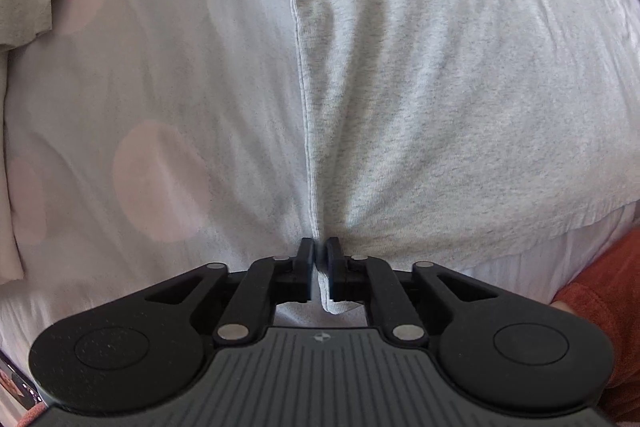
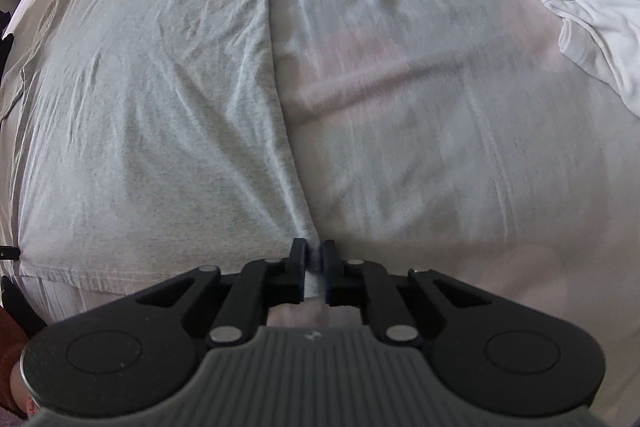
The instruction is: Fold clothes
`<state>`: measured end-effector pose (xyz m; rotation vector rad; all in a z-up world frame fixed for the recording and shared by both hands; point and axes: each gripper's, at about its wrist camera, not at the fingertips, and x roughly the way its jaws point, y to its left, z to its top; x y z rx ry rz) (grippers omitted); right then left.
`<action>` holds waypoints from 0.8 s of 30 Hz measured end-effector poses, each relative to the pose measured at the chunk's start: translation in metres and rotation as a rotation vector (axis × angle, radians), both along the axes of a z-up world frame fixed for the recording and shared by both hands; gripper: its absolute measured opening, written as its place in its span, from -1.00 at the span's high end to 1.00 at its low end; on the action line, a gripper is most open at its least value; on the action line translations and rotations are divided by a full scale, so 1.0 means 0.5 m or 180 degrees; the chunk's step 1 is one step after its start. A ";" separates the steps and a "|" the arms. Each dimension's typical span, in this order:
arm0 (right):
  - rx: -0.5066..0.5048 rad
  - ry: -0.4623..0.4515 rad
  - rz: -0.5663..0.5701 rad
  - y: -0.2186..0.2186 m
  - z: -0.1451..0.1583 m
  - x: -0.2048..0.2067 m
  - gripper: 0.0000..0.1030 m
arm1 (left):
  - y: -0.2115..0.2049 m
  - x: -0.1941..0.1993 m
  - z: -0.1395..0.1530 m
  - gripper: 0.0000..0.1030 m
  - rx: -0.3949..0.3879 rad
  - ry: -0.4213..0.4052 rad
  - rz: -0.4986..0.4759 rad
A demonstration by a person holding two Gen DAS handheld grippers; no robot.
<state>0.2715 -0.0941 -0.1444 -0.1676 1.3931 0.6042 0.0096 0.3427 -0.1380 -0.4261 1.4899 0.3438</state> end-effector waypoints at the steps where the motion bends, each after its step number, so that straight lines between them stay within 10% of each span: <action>1: 0.0011 -0.0060 -0.0001 -0.003 0.010 -0.002 0.51 | 0.005 -0.006 0.013 0.41 -0.0004 -0.0066 0.0010; 13: 0.0585 -0.1011 0.0108 0.084 0.188 -0.030 0.29 | 0.118 -0.036 0.157 0.37 0.0545 -0.0689 0.0340; 19: 0.0704 -0.1351 0.0425 0.239 0.184 -0.061 0.29 | 0.215 -0.020 0.151 0.36 0.1047 -0.0837 0.0644; 24: 0.0860 -0.1429 0.0420 0.360 0.121 -0.065 0.29 | 0.269 -0.007 0.128 -0.11 0.1411 -0.0979 0.0735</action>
